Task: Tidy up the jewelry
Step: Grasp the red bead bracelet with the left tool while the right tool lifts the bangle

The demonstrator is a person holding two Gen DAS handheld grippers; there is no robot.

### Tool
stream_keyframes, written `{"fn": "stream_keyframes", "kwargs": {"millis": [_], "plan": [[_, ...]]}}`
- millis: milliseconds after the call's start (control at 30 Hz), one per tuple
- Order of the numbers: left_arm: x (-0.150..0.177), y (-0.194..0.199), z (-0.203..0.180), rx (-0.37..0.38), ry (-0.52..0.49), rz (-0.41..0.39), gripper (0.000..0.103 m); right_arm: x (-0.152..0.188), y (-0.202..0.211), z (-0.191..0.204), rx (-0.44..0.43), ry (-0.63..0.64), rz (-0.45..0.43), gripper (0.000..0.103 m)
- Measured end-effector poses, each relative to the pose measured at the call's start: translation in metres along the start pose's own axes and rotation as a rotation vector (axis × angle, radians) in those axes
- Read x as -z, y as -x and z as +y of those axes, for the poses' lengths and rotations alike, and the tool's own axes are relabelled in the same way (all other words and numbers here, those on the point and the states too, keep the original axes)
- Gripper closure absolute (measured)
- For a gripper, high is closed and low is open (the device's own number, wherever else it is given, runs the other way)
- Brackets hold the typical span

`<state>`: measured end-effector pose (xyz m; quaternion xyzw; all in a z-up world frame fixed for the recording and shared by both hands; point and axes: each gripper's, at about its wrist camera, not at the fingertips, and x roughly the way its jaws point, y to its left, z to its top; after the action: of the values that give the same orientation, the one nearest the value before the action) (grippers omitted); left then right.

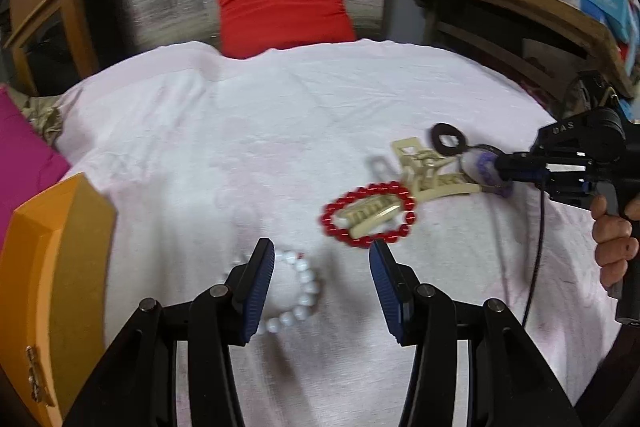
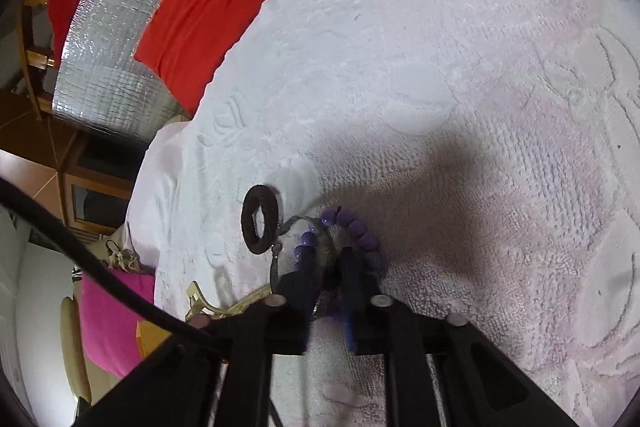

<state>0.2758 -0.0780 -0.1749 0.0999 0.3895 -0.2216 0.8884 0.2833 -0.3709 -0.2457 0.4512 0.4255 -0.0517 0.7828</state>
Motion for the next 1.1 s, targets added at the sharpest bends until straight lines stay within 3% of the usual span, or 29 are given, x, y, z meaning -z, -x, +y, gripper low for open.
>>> {"fn": "stream_keyframes", "kwargs": {"millis": [167, 333, 467, 700, 833, 900, 933, 1033, 1100], "plan": [[-0.001, -0.004, -0.014, 0.081, -0.043, 0.004, 0.052, 0.002, 0.01, -0.004, -0.036, -0.015, -0.024, 0.093], [-0.003, -0.012, -0.025, 0.094, -0.084, -0.002, 0.045, 0.004, 0.016, -0.008, -0.081, -0.042, -0.033, 0.093], [-0.007, -0.023, -0.025, 0.084, -0.056, 0.013, 0.046, 0.005, 0.014, -0.007, -0.099, -0.047, -0.023, 0.093], [-0.017, -0.032, -0.031, 0.133, -0.004, 0.008, 0.046, 0.006, 0.013, -0.01, -0.112, -0.058, -0.011, 0.093], [-0.016, -0.039, -0.04, 0.103, -0.01, 0.014, 0.058, 0.006, 0.011, -0.006, -0.115, -0.049, -0.013, 0.093], [-0.017, -0.042, -0.041, 0.096, -0.001, 0.013, 0.071, 0.007, 0.01, -0.004, -0.119, -0.045, -0.009, 0.093], [-0.017, -0.044, -0.04, 0.106, 0.008, 0.025, 0.083, 0.007, 0.009, -0.003, -0.119, -0.042, -0.008, 0.093], [-0.016, -0.045, -0.041, 0.095, 0.006, 0.031, 0.094, 0.009, 0.01, -0.001, -0.126, -0.034, -0.009, 0.093], [-0.015, -0.043, -0.039, 0.099, 0.01, 0.033, 0.093, 0.008, 0.013, -0.001, -0.133, -0.03, -0.016, 0.093]]}}
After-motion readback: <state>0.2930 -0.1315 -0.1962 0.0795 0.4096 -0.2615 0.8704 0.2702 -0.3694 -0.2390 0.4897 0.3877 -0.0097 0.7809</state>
